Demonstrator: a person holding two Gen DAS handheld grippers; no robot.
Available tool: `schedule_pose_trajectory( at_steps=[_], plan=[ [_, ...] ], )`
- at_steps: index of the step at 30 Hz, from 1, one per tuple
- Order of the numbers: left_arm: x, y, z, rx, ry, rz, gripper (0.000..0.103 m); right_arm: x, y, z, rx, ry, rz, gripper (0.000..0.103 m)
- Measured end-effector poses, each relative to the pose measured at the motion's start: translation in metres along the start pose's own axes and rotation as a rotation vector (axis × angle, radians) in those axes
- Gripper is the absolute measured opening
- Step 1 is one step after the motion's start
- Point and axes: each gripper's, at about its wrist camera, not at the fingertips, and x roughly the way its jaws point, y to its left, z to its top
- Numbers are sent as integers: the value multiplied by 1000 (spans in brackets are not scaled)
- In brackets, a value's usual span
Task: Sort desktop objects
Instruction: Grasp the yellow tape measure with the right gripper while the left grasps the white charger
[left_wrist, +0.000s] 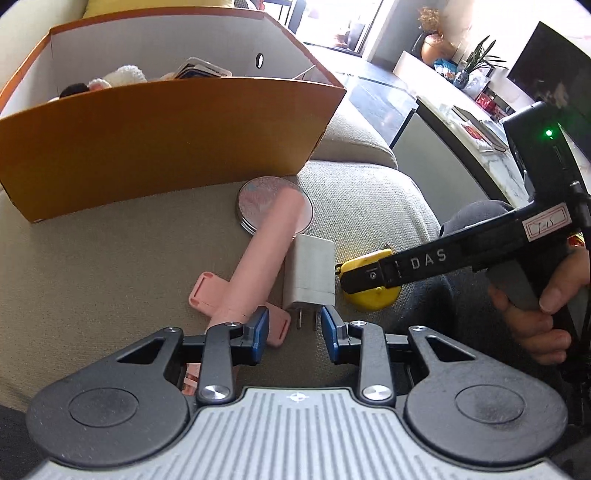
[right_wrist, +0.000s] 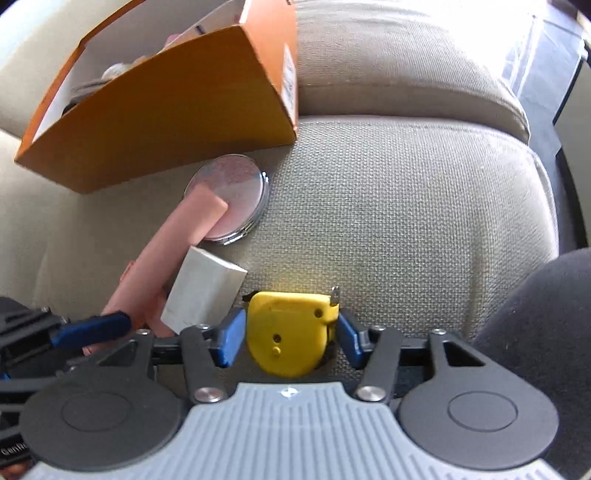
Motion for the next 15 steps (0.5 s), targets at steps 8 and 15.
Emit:
schedule_pose_trajectory(
  at_steps=[8, 15],
  plan=[
    [2, 4, 1, -31, -7, -19, 36, -4, -46, 5, 220, 8, 181, 44],
    [7, 3, 5, -44, -18, -21, 36, 0, -39, 5, 191, 12, 143, 43]
  ],
)
